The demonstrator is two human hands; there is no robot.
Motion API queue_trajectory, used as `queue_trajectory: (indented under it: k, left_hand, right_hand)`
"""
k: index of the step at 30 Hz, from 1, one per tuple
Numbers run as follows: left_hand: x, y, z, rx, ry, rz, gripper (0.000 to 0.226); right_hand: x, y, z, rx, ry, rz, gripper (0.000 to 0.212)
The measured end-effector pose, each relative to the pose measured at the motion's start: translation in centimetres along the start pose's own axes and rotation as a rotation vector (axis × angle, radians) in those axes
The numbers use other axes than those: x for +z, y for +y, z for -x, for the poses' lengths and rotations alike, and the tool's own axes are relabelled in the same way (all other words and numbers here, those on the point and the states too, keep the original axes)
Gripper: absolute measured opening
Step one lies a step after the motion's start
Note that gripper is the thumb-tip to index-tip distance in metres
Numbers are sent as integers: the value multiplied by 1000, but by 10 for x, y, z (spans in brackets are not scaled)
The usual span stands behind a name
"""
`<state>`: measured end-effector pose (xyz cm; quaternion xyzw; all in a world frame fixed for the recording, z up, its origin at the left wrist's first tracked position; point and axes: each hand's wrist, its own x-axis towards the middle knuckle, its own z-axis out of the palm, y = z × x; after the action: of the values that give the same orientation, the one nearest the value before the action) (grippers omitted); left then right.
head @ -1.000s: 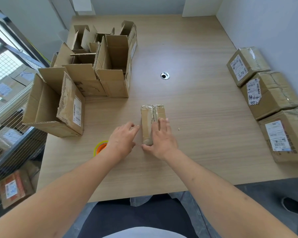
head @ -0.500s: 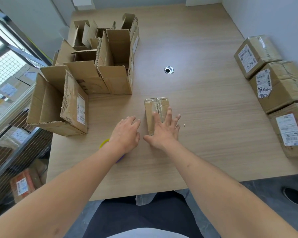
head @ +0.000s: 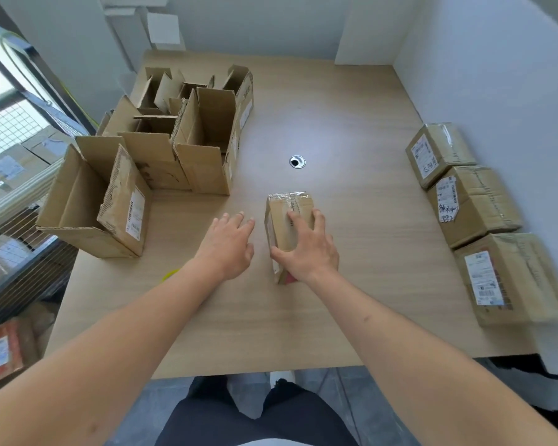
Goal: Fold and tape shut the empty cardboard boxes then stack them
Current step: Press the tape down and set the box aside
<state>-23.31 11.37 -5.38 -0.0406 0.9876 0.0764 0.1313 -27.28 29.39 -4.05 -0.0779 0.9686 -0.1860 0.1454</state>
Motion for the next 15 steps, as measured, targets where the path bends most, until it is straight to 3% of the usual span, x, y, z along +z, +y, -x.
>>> queue_trajectory:
  k: [7, 15]
  left_hand:
    - [-48, 34, 3, 23, 75, -2, 63]
    - [-96, 48, -4, 200, 161, -54, 63]
  right_hand:
    - [-61, 9, 12, -15, 41, 27, 84]
    - [-106, 5, 35, 69, 137, 36, 89]
